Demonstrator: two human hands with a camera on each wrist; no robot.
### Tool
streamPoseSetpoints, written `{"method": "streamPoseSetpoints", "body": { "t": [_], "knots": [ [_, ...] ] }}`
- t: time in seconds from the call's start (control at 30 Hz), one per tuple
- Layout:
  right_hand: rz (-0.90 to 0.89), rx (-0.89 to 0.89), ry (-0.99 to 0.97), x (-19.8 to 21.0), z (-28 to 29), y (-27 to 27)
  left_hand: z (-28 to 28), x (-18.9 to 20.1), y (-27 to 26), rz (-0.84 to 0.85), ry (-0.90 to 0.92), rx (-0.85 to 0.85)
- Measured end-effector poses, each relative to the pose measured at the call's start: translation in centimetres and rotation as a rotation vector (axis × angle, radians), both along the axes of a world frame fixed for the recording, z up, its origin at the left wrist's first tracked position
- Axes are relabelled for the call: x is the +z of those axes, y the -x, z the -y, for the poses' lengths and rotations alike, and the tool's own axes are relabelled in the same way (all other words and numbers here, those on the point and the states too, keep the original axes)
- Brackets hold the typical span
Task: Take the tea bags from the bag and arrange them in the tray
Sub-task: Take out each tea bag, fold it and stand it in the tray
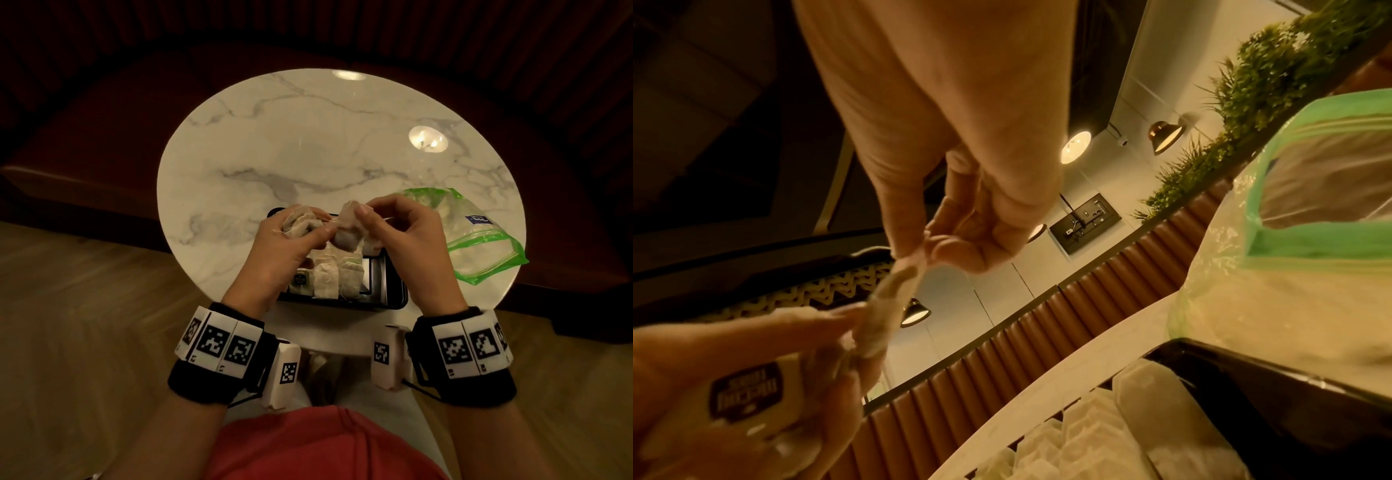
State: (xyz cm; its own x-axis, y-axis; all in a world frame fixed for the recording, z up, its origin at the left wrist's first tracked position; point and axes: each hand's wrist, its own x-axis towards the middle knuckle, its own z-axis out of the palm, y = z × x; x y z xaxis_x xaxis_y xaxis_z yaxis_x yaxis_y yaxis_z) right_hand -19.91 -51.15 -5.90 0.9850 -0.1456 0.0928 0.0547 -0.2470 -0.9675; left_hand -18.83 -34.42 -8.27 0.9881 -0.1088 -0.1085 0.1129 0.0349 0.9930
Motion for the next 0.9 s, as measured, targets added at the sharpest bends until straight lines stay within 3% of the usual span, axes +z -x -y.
{"method": "streamPoseSetpoints", "body": {
  "t": [0.1,0.17,0.3,0.43,0.57,0.73,0.9],
  "knots": [
    [0.009,-0.084,-0.045,0.2,0.3,0.0,0.0,-0.1,-0.2,0.1,-0.048,0.088],
    [0.0,-0.102,-0.087,0.3,0.2,0.1,0.2,0.1,-0.1,0.174,-0.066,0.031],
    [0.025,-0.013,-0.049,0.7,-0.5,0.4,1.0,-0.2,0.3,0.269,-0.166,-0.129],
    [0.052,0.059,0.004,1.1,-1.2,0.6,1.3,-0.5,0.5,0.353,-0.248,-0.122],
    [0.056,0.09,0.013,1.3,-0.8,0.4,0.9,-0.4,0.1,0.327,-0.211,-0.092],
    [-0.003,0.191,0.211,0.7,0.7,0.3,0.5,-0.3,0.0,0.242,-0.117,-0.157],
    [-0.027,0.238,0.03,0.7,1.0,0.1,0.5,-0.3,0.2,0.179,-0.042,-0.225]
  ]
}}
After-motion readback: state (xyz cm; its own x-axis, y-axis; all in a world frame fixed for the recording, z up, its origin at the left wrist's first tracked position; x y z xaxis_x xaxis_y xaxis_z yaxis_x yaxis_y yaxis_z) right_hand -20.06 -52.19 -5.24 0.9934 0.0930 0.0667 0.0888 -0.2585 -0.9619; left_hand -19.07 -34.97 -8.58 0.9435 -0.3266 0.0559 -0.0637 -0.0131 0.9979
